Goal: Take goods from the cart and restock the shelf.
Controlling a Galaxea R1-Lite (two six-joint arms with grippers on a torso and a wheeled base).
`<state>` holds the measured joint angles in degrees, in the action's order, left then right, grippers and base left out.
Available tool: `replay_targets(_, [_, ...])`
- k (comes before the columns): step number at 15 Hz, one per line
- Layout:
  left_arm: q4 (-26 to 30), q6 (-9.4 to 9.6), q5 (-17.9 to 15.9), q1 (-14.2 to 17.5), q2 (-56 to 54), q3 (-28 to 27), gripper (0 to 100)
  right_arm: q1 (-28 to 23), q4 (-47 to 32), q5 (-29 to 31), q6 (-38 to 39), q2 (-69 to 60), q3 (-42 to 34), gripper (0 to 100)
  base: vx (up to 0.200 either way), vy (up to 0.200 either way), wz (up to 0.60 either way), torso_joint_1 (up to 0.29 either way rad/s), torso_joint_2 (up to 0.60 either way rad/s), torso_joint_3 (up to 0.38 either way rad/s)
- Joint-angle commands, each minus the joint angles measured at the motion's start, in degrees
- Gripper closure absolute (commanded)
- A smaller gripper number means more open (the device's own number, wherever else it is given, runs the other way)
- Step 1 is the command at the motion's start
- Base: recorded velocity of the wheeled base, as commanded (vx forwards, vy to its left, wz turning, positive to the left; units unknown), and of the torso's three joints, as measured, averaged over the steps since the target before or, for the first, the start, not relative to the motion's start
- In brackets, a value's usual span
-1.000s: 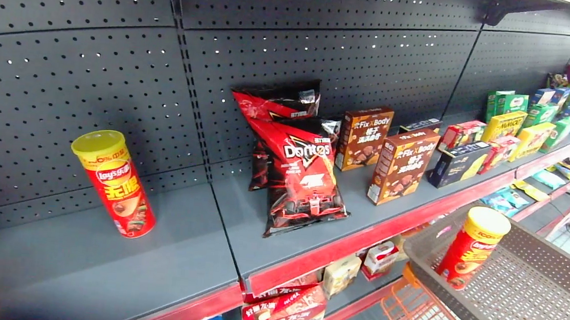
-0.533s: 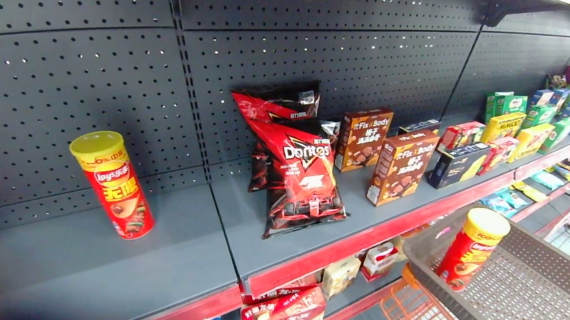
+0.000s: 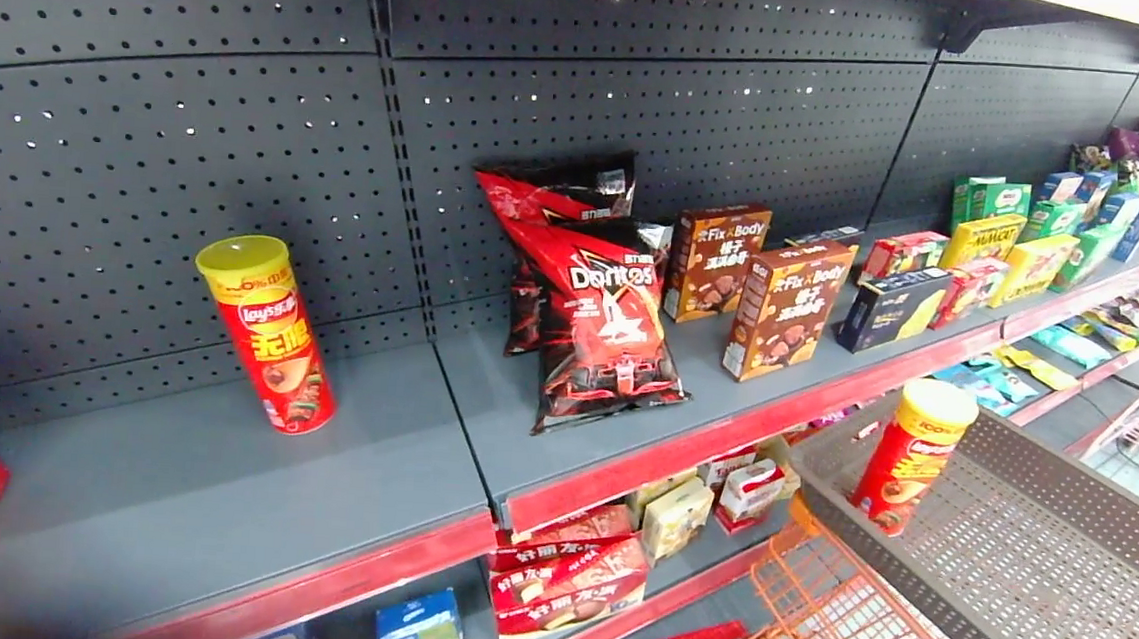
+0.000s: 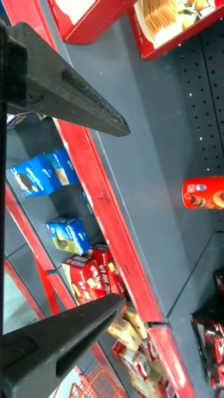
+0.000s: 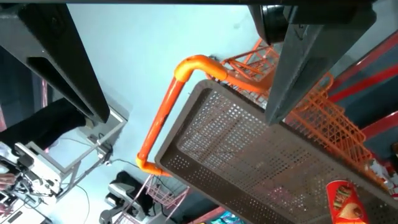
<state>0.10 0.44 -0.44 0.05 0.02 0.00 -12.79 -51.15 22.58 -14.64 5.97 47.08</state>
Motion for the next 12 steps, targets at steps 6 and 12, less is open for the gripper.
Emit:
replay_targets(6, [-0.01,0.09,0.0,0.04,-0.02,0.0,0,0.04,0.0,0.01,-0.04,0.09,-0.15,0,0.0,0.0,-0.1,0.0,0.0,0.001])
replay_targets(12, [-0.01,0.09,0.0,0.04,-0.02,0.0,0,0.04,0.0,0.01,-0.04,0.09,-0.06,0,0.0,0.0,-0.2,0.0,0.0,0.001])
